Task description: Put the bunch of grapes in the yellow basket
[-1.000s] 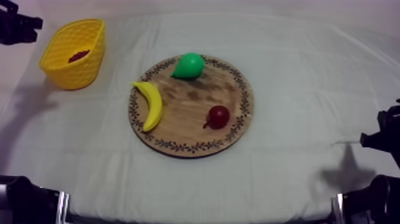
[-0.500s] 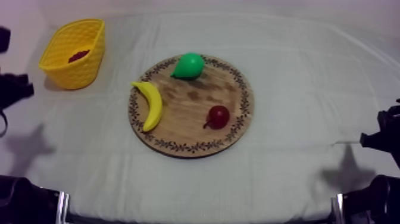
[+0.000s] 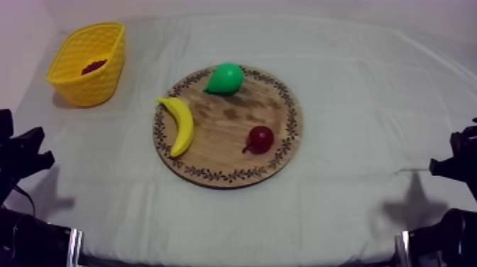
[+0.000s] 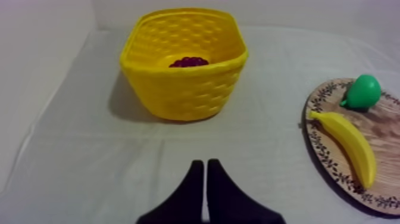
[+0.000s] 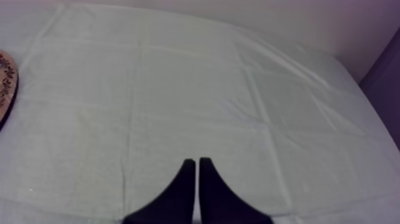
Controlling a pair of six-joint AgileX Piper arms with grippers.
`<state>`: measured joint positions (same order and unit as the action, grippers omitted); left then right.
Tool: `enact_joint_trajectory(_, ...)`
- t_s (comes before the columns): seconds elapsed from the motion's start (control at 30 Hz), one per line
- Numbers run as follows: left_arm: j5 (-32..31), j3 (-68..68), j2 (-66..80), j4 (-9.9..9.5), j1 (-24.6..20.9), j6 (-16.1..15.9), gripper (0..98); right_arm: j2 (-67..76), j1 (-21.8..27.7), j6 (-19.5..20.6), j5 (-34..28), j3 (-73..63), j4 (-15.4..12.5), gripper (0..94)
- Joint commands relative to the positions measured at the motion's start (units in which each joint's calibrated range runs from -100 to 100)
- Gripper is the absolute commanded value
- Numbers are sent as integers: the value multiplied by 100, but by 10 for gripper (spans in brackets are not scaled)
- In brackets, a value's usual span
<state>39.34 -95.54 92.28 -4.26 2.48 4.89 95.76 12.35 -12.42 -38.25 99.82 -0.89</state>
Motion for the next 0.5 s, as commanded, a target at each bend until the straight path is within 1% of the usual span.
enact_joint_trajectory(0.0, 50, -53, 285, 33, 75, -45, 0, -1, -2, -1, 2, -5, -1, 3)
enact_joint_trajectory(0.03, 87, -61, 372, 71, 101, -110, 0, -1, -2, -1, 2, -5, -1, 3)
enact_joint_trajectory(0.1, 126, -86, 559, 123, 171, -107, 0, -1, -2, -1, 2, -5, -1, 3)
enact_joint_trajectory(0.2, 94, -110, 699, 170, 358, 110, 1, -1, -2, -1, 2, -5, -1, 3)
enact_joint_trajectory(0.33, 21, -193, 755, 188, 725, 412, 1, -1, -2, -1, 2, -5, -1, 3)
enact_joint_trajectory(0.47, -350, -329, 768, 196, 911, 545, 1, -1, -2, -1, 2, -5, -1, 3)
